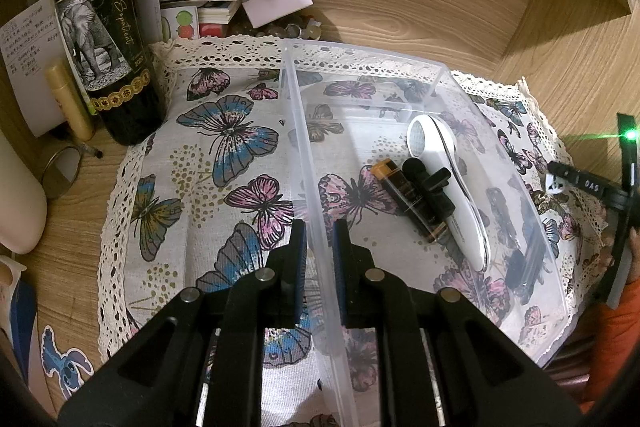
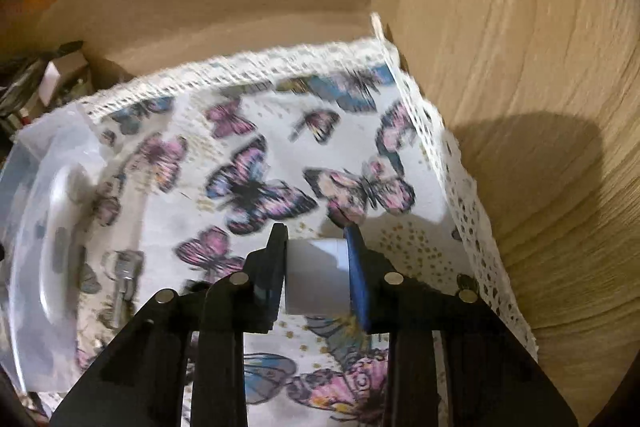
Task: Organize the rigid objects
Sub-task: 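Place the small white block into the box near the case, release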
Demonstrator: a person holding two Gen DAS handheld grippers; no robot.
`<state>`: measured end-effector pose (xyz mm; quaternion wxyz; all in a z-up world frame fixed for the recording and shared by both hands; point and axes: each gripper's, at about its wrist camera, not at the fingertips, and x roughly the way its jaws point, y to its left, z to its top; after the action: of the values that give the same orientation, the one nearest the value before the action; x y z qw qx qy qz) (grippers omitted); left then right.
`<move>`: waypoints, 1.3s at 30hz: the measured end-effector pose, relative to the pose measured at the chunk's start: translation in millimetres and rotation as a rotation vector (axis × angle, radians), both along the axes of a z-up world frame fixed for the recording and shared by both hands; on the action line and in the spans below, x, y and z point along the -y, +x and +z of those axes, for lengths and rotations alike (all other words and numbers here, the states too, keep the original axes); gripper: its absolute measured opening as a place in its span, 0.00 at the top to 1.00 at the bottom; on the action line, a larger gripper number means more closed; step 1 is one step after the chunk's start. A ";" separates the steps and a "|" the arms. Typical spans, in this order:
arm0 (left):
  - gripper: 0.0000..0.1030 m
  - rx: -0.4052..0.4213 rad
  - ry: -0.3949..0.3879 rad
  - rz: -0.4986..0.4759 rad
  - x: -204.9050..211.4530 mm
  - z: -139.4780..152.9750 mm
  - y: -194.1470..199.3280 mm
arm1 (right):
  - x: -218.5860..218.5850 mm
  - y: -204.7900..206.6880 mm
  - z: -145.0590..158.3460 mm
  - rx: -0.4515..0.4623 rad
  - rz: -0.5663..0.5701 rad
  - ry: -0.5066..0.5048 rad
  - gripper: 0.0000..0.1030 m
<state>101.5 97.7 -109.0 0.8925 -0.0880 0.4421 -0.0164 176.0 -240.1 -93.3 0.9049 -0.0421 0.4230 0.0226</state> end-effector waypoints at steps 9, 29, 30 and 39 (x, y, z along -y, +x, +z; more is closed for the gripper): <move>0.88 -0.001 -0.001 0.002 0.1 0.1 0.1 | -45.1 -14.1 46.0 0.132 0.134 0.009 0.75; 0.88 0.001 -0.007 0.001 -1.1 -0.8 -0.8 | -188.8 -45.9 52.0 0.167 0.555 0.030 0.75; 0.88 0.002 -0.007 0.000 -1.0 -0.7 -0.8 | -192.8 -46.1 47.6 0.151 0.565 0.034 0.75; 0.87 0.004 -0.013 -0.004 -1.2 -0.8 -0.6 | -214.6 -47.3 10.3 0.003 0.627 0.007 0.74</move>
<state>100.9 98.9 -109.8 0.8928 -0.0927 0.4404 -0.0211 128.7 -25.5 -83.0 0.8546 -0.1673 0.3878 0.3022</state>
